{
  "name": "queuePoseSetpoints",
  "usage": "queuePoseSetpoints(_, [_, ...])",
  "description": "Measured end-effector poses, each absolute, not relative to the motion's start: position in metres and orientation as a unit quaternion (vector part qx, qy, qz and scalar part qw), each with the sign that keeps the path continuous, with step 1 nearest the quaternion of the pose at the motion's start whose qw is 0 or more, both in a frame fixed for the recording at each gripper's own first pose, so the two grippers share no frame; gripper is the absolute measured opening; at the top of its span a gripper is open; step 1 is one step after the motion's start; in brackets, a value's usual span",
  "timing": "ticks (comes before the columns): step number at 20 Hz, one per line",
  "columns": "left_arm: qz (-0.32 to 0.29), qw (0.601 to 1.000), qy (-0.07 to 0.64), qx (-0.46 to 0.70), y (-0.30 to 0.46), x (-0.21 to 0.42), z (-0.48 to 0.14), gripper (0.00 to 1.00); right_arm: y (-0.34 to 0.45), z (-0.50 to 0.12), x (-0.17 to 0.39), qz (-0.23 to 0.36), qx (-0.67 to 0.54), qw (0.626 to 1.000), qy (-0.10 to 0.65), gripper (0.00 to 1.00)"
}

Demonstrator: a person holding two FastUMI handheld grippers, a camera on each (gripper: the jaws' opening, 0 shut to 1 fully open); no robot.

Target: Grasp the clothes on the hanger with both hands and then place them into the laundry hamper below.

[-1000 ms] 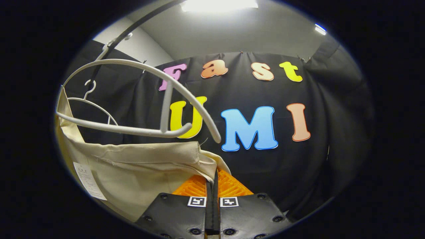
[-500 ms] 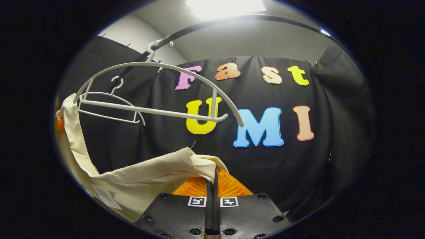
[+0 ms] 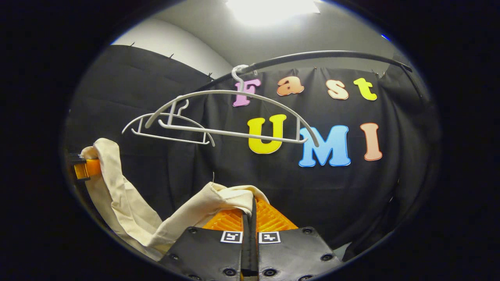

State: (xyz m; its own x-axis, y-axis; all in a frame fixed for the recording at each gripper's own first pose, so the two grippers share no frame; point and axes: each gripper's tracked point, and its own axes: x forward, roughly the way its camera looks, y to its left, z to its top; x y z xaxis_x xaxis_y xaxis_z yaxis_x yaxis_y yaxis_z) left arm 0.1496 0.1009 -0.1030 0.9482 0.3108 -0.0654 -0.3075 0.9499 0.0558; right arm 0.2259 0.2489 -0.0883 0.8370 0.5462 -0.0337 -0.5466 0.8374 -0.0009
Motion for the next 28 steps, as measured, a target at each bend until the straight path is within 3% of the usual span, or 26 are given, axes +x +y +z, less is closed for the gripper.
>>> queuePoseSetpoints(6, [0.117, 0.993, 0.031, -0.007, 0.079, 0.122, -0.087, 0.02, 0.298, -0.062, 0.15, 0.357, 0.016, 0.934, 0.001, 0.01])
queuePoseSetpoints(10, [0.098, 0.994, 0.04, -0.018, 0.072, 0.113, -0.104, 0.01, 0.324, -0.076, 0.122, 0.389, 0.023, 0.921, 0.011, 0.01])
queuePoseSetpoints(23, [0.136, 0.976, 0.167, -0.045, 0.093, 0.143, -0.313, 0.03, 0.352, -0.292, 0.116, 0.41, -0.023, 0.896, 0.168, 0.01])
queuePoseSetpoints(28, [0.146, 0.958, 0.246, -0.023, 0.093, 0.116, -0.409, 0.02, 0.35, -0.375, 0.119, 0.404, -0.049, 0.886, 0.223, 0.01])
